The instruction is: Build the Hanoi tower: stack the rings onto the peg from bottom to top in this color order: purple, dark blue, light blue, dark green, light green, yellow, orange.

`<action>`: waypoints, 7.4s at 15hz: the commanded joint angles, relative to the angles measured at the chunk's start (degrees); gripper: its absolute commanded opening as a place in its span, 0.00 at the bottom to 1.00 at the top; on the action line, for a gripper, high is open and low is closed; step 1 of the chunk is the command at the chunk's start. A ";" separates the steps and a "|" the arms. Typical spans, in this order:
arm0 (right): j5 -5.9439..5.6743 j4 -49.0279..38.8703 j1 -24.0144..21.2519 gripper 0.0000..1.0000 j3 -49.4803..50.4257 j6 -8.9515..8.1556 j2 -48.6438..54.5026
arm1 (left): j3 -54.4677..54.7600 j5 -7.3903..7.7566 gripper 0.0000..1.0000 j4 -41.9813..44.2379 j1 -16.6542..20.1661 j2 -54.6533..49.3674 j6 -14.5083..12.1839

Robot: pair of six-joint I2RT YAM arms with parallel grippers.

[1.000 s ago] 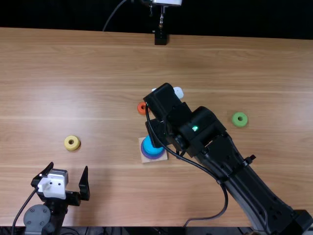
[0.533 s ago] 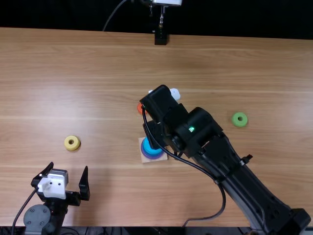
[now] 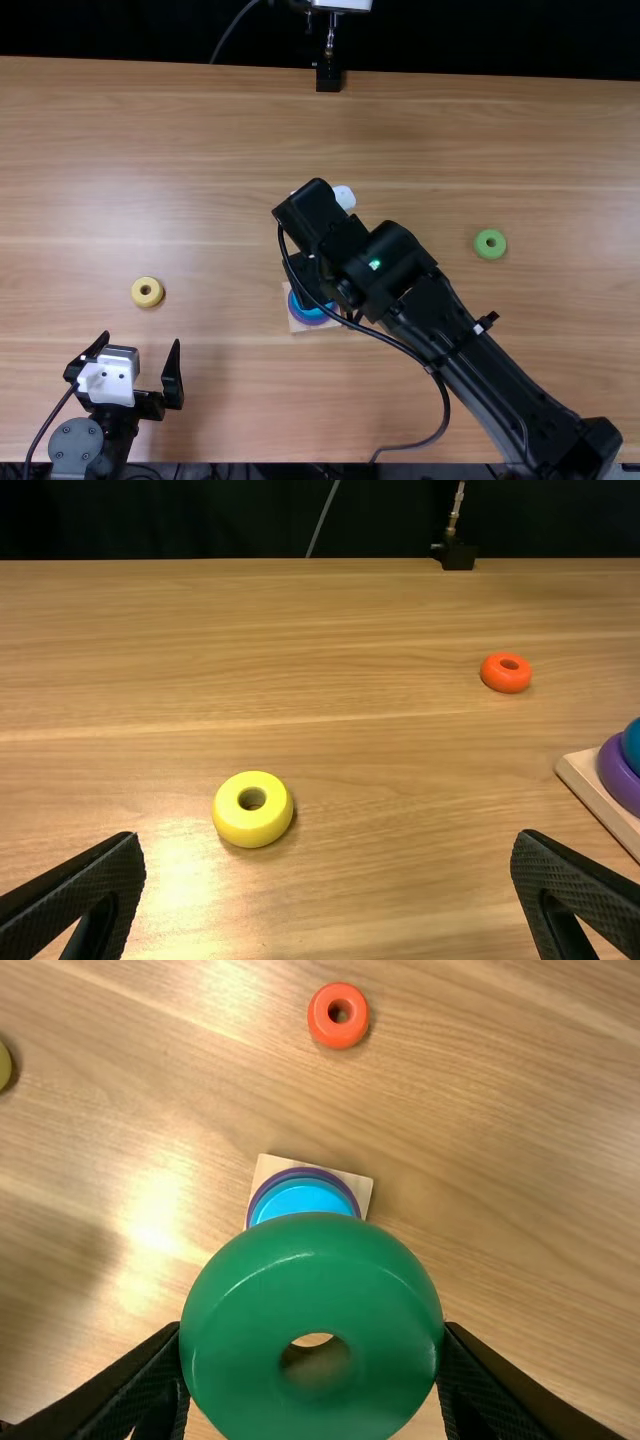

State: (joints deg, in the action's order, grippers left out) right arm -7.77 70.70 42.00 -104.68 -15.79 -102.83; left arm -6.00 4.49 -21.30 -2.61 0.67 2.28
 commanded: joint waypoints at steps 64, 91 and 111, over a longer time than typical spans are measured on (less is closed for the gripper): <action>4.50 -35.51 -48.15 1.00 20.13 15.26 -16.71 | 6.00 1.10 1.00 -4.22 0.15 -0.67 -0.70; 4.50 -32.35 -47.80 0.00 25.49 15.16 -15.74 | 6.00 1.10 1.00 -4.22 0.15 -0.67 -0.70; 4.61 -3.77 -11.59 0.00 1.59 14.32 4.65 | 6.00 1.10 1.00 -4.22 0.15 -0.67 -0.70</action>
State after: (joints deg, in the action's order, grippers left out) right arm -3.01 66.78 29.47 -101.43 -0.99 -100.09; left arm -6.00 4.54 -21.32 -2.61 0.69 2.24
